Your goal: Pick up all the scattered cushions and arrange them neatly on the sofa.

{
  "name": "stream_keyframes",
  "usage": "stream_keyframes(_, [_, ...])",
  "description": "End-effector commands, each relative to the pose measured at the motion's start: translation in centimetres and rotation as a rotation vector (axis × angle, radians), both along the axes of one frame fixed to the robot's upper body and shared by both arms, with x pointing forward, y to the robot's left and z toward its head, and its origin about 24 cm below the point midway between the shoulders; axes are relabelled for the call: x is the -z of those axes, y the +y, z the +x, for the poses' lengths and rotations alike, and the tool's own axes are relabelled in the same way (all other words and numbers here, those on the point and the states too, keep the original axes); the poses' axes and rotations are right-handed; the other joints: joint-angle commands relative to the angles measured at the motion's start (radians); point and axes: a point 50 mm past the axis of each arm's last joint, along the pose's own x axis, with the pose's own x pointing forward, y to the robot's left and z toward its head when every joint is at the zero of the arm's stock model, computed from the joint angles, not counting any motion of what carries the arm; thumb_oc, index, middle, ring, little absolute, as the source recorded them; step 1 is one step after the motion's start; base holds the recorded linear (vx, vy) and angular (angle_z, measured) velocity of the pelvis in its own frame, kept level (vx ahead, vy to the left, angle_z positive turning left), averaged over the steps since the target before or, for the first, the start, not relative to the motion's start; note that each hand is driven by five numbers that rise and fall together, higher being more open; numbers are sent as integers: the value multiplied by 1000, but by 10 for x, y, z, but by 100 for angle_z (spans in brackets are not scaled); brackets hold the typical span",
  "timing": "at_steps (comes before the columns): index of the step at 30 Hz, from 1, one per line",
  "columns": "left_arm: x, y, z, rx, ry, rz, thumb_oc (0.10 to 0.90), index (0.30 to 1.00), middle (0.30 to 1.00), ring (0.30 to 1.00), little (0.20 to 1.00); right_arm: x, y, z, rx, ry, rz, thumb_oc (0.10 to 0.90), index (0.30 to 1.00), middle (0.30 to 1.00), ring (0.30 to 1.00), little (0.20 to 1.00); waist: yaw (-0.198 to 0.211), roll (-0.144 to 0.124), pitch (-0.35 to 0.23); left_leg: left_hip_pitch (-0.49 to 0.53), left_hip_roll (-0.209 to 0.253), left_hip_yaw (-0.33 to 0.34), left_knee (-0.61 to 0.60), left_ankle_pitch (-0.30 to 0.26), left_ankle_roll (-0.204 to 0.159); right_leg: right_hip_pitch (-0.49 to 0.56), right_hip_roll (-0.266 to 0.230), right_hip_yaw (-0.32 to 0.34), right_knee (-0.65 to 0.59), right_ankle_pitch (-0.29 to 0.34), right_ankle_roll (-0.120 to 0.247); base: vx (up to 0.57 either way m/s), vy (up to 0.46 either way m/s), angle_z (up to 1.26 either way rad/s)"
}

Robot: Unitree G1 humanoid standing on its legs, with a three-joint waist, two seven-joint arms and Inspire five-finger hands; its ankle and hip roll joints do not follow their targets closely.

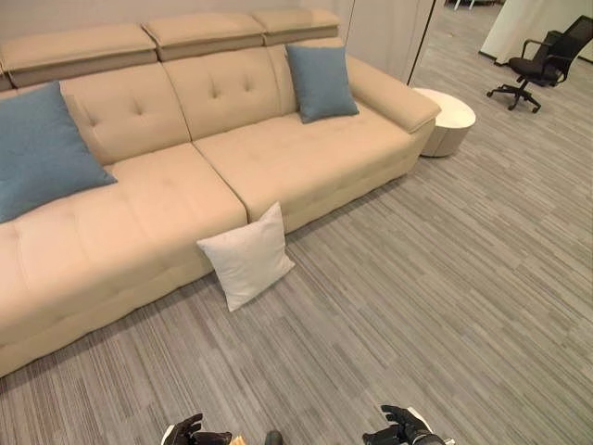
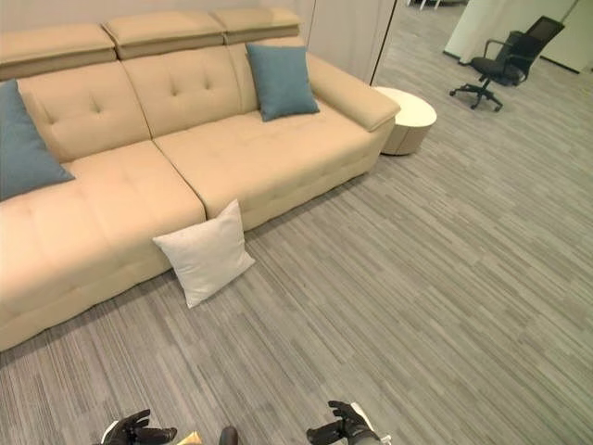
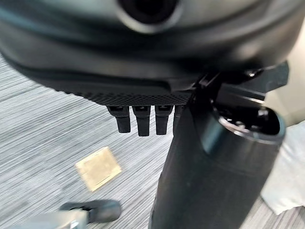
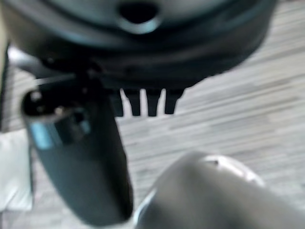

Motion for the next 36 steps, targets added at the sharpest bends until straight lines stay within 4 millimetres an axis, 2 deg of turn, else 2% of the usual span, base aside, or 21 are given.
stream_keyframes(1, [0, -1, 3, 51, 1, 27, 800, 900, 900, 900, 900, -4, -10, 4, -4, -29, -24, 800, 900, 900, 900, 900, 2, 16, 5, -59, 18, -103, 11, -12, -81, 68, 59, 45, -188, 173, -8, 267, -198, 35])
stream_keyframes(3, [1, -5, 4, 108, 17, 39, 800, 900, 900, 900, 900, 2, -12, -15, 20, 39, -21, 800, 900, 900, 900, 900, -39, 16, 2, -8, 31, -148, 3, -62, -98, 2, 11, 161, -380, 264, 15, 417, -297, 16])
stream_keyframes(4, [1, -5, 4, 108, 17, 39, 800, 900, 900, 900, 900, 2, -13, -15, 20, 39, -21, 800, 900, 900, 900, 900, -40, 18, 5, -4, 33, -149, 2, -63, -99, 7, 13, 159, -382, 264, 15, 489, -363, 10])
stream_keyframes(5, [2, -5, 1, 135, 36, 46, 800, 900, 900, 900, 900, 4, -13, -22, 11, 71, -19, 800, 900, 900, 900, 900, -64, 13, 4, 33, 50, -173, 0, -88, -111, -36, 0, 197, -404, 319, 27, 284, -220, 19])
stream_keyframes(7, [2, -6, 1, 140, 39, 43, 800, 900, 900, 900, 900, 5, -13, -25, 9, 80, -18, 800, 900, 900, 900, 900, -70, 15, 7, 49, 60, -184, 2, -96, -116, -33, 6, 202, -401, 319, 32, 350, -296, 33])
stream_keyframes(8, [2, -6, -1, 134, 39, 42, 800, 900, 900, 900, 900, 6, -10, -31, 9, 97, -8, 800, 900, 900, 900, 900, -81, 0, -3, 65, 75, -215, 0, -116, -130, -18, 34, 235, -399, 291, 24, 323, -305, 41])
stream_keyframes(11, [3, -7, -1, 117, 39, 34, 800, 900, 900, 900, 900, 7, -12, -34, 25, 100, -8, 800, 900, 900, 900, 900, -86, -1, -11, 89, 115, -244, 5, -131, -146, -30, 81, 247, -362, 256, 7, 310, -318, 54])
stream_keyframes(13, [7, -23, -3, 58, 15, -13, 800, 900, 900, 900, 900, 11, 1, -45, -55, 122, -41, 800, 900, 900, 900, 900, -93, 21, 1, 65, 143, -251, 96, -122, -151, -26, 128, 242, -336, 199, -32, 236, -248, 15])
stream_keyframes(14, [7, -34, 5, 35, -13, -48, 800, 900, 900, 900, 900, 11, 0, -43, -59, 126, -59, 800, 900, 900, 900, 900, -95, 31, 16, 20, 146, -240, 184, -92, -163, -14, 139, 226, -331, 179, -49, 122, -186, 3])
stream_keyframes(16, [5, -52, 21, 7, -70, -100, 800, 900, 900, 900, 900, 11, 2, -36, -62, 105, -92, 800, 900, 900, 900, 900, -95, 18, 60, -122, 158, -153, 404, 4, -162, 31, 133, 183, -334, 156, -86, 87, -254, 2])
stream_keyframes(18, [4, -63, 27, -7, -94, -129, 800, 900, 900, 900, 900, 11, 7, -34, -51, 83, -96, 800, 900, 900, 900, 900, -94, 1, 76, -191, 183, -44, 499, -12, -135, 71, 137, 150, -350, 135, -109, 199, -261, 53])
stream_keyframes(19, [5, -68, 28, -18, -100, -142, 800, 900, 900, 900, 900, 11, 12, -35, -57, 80, -92, 800, 900, 900, 900, 900, -88, -6, 77, -217, 151, -16, 504, -46, -126, 88, 139, 147, -361, 129, -110, 298, -161, 71])
stream_keyframes(21, [8, -72, 19, -56, -83, -169, 800, 900, 900, 900, 900, 12, 19, -35, -94, 76, -89, 800, 900, 900, 900, 900, -78, -2, 73, -278, 69, 11, 441, -81, -112, 129, 157, 144, -383, 114, -102, 410, -56, 36])
stream_keyframes(22, [10, -76, 13, -71, -59, -179, 800, 900, 900, 900, 900, 10, 21, -29, -146, 46, -117, 800, 900, 900, 900, 900, -63, 15, 61, -295, 54, 38, 304, -44, -110, 160, 184, 147, -410, 100, -94, 481, 26, 11])
stream_keyframes(23, [11, -77, 9, -70, -44, -179, 800, 900, 900, 900, 900, 10, 24, -28, -170, 38, -126, 800, 900, 900, 900, 900, -53, 28, 58, -311, 59, 51, 231, 13, -119, 184, 203, 147, -423, 90, -91, 345, 36, 10])
stream_keyframes(25, [13, -78, 4, -71, -29, -182, 800, 900, 900, 900, 900, 10, 27, -28, -192, 33, -127, 800, 900, 900, 900, 900, -44, 38, 59, -327, 58, 64, 157, 70, -132, 208, 216, 145, -428, 78, -93, 298, 44, 11])
stream_keyframes(27, [16, -77, -9, -92, 19, -189, 800, 900, 900, 900, 900, 9, 32, -20, -240, 10, -139, 800, 900, 900, 900, 900, 0, 45, 60, -388, 65, 82, 0, 111, -154, 277, 240, 147, -433, 46, -89, 531, 109, 23])
stream_keyframes(30, [17, -76, -13, -105, 33, -193, 800, 900, 900, 900, 900, 9, 33, -21, -249, 11, -142, 800, 900, 900, 900, 900, 8, 42, 62, -387, 56, 66, 0, 112, -155, 288, 242, 145, -430, 40, -87, 299, 78, 11])
stream_keyframes(32, [20, -66, -32, -143, 94, -167, 800, 900, 900, 900, 900, 10, 35, -20, -270, 24, -137, 800, 900, 900, 900, 900, 42, 34, 43, -347, 45, 39, 15, 165, -136, 335, 251, 159, -400, 11, -76, 525, 170, -30])
stream_keyframes(33, [20, -63, -37, -136, 112, -156, 800, 900, 900, 900, 900, 10, 37, -20, -276, 29, -128, 800, 900, 900, 900, 900, 51, 22, 36, -338, 36, 40, 34, 161, -123, 341, 239, 165, -358, 23, -67, 470, 184, -29])
stream_keyframes(36, [18, -50, -35, -139, 103, -143, 800, 900, 900, 900, 900, 9, 37, -18, -292, 35, -99, 800, 900, 900, 900, 900, 57, -5, 12, -269, -1, 53, 48, 114, -82, 282, 179, 143, -113, 190, 17, 394, 191, -39])
